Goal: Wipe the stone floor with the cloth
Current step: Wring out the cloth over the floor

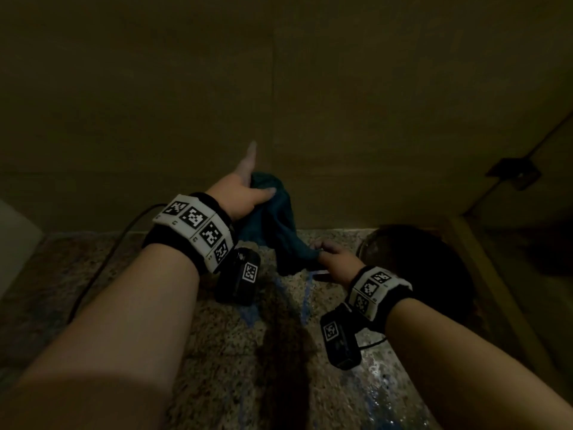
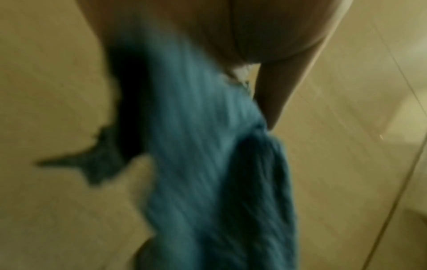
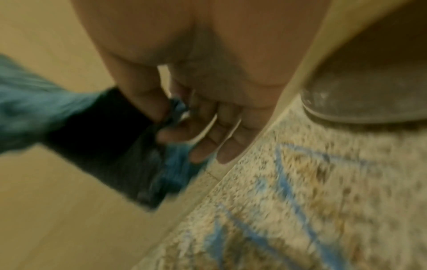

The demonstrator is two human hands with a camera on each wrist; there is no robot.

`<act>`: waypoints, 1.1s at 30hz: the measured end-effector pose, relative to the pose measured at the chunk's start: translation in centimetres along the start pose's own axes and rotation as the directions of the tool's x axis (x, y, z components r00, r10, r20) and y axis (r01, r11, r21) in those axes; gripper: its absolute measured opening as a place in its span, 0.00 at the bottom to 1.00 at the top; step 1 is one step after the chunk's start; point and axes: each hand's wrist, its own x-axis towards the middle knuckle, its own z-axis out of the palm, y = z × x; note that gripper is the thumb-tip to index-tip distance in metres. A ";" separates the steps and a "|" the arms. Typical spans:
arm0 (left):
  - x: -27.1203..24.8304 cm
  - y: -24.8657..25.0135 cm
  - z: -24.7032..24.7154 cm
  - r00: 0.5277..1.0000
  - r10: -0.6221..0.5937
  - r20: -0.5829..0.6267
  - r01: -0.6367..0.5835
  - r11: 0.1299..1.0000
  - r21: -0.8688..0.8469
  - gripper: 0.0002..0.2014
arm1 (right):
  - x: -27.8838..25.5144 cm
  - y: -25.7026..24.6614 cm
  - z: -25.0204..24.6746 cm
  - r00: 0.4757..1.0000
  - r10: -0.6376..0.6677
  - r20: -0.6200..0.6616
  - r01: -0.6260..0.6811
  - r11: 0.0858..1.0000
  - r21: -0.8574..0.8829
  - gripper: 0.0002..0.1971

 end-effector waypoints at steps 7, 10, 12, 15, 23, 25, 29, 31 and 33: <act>-0.9 0.6 -0.3 0.989 0.077 0.126 -0.077 0.997 -0.005 0.20 | -1.3 -0.4 -0.3 0.986 0.162 0.048 -0.137 0.932 -0.335 0.16; -0.9 1.2 -0.3 0.984 0.099 0.149 -0.100 0.995 -0.002 0.18 | -1.4 0.2 0.3 0.955 0.210 0.212 -0.125 0.926 -0.357 0.16; -0.9 1.7 -0.4 0.979 0.115 0.166 -0.116 0.993 -0.006 0.20 | -0.5 0.8 0.7 0.950 0.184 0.251 -0.133 0.969 -0.208 0.18; -0.8 2.1 -0.6 0.972 0.141 0.187 -0.136 0.990 -0.038 0.22 | 0.6 0.8 1.1 0.980 0.099 0.173 -0.128 0.979 0.162 0.16; -0.7 2.3 -1.0 0.978 0.152 0.145 -0.140 0.986 -0.094 0.23 | 1.0 -0.7 -0.3 0.995 -0.093 0.047 0.045 0.788 0.613 0.13; -0.7 2.1 -1.0 0.981 0.128 0.144 -0.119 0.991 -0.067 0.22 | 1.0 -0.6 -0.8 0.997 -0.073 0.017 0.049 0.801 0.596 0.16; -0.7 1.3 -1.2 0.991 0.058 0.120 -0.061 0.998 0.022 0.20 | 1.6 -0.3 -2.5 0.990 -0.054 -0.128 0.119 0.803 0.584 0.20; -0.8 1.0 -1.2 0.995 0.024 0.096 -0.028 0.999 0.037 0.19 | 1.8 -0.4 -3.3 0.980 -0.072 -0.187 0.167 0.807 0.566 0.17; -0.8 0.7 -1.2 0.997 0.013 0.070 -0.015 0.999 0.035 0.16 | 1.9 -0.4 -3.8 0.968 -0.092 -0.232 0.195 0.858 0.475 0.07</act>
